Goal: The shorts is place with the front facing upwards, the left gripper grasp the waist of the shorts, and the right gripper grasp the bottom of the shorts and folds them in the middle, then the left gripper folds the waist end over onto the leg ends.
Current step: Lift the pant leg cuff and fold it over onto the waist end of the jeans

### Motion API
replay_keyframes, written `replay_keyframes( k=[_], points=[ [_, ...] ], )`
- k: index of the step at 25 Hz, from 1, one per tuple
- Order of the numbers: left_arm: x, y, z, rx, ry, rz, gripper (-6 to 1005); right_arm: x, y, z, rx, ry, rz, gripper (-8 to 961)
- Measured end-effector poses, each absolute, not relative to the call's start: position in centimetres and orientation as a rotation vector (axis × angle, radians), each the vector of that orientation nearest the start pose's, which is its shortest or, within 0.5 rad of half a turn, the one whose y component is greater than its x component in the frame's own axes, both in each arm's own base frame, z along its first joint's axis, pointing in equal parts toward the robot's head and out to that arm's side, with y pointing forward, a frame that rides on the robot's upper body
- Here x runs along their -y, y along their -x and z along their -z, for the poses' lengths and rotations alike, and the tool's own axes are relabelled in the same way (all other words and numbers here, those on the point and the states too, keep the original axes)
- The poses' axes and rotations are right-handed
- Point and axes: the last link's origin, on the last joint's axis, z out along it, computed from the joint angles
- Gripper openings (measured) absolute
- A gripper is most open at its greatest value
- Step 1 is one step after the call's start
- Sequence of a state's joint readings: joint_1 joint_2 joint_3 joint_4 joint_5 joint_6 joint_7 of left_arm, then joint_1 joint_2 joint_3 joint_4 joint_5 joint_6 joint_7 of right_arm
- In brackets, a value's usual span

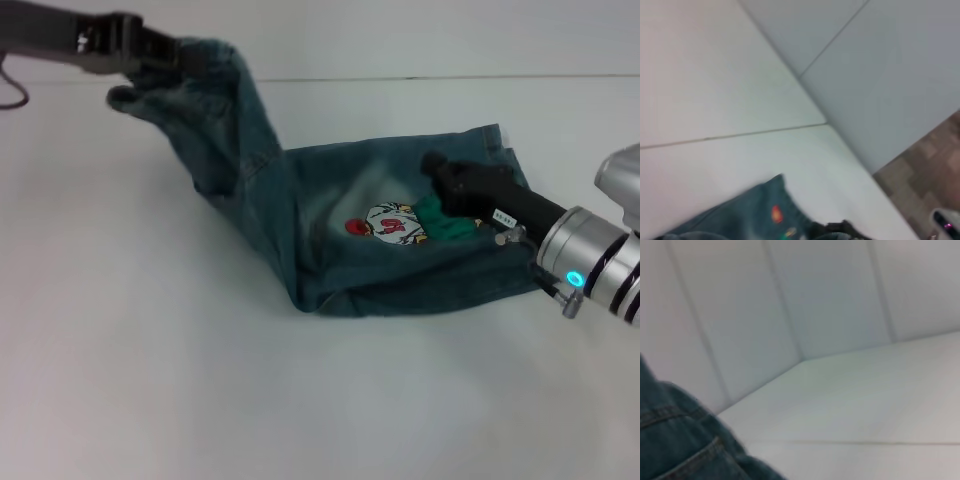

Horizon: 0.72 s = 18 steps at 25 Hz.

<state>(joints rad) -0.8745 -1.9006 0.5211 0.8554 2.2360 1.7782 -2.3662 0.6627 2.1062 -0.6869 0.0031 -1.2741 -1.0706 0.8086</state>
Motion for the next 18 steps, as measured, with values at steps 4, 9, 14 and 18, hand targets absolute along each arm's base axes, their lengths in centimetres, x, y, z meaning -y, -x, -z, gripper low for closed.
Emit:
replay_keyframes(
  k=[4, 9, 14, 18],
  points=[
    [-41.0, 15.1, -10.9, 1.336, 2.69, 0.626, 38, -35.8, -27.1, 8.0, -0.864, 2.059, -0.863, -1],
    [-40.9, 13.2, -10.0, 1.291, 2.773, 0.644, 39, -36.0, -25.7, 9.9, -0.879, 2.121, -0.809, 0],
    [-40.8, 11.7, -8.8, 1.251, 2.843, 0.633, 39, -35.2, -23.1, 12.6, -0.836, 2.271, -0.775, 0],
    [-40.8, 10.8, -8.3, 1.221, 2.877, 0.612, 39, -34.1, -21.3, 14.5, -0.798, 2.397, -0.757, 0]
  ],
)
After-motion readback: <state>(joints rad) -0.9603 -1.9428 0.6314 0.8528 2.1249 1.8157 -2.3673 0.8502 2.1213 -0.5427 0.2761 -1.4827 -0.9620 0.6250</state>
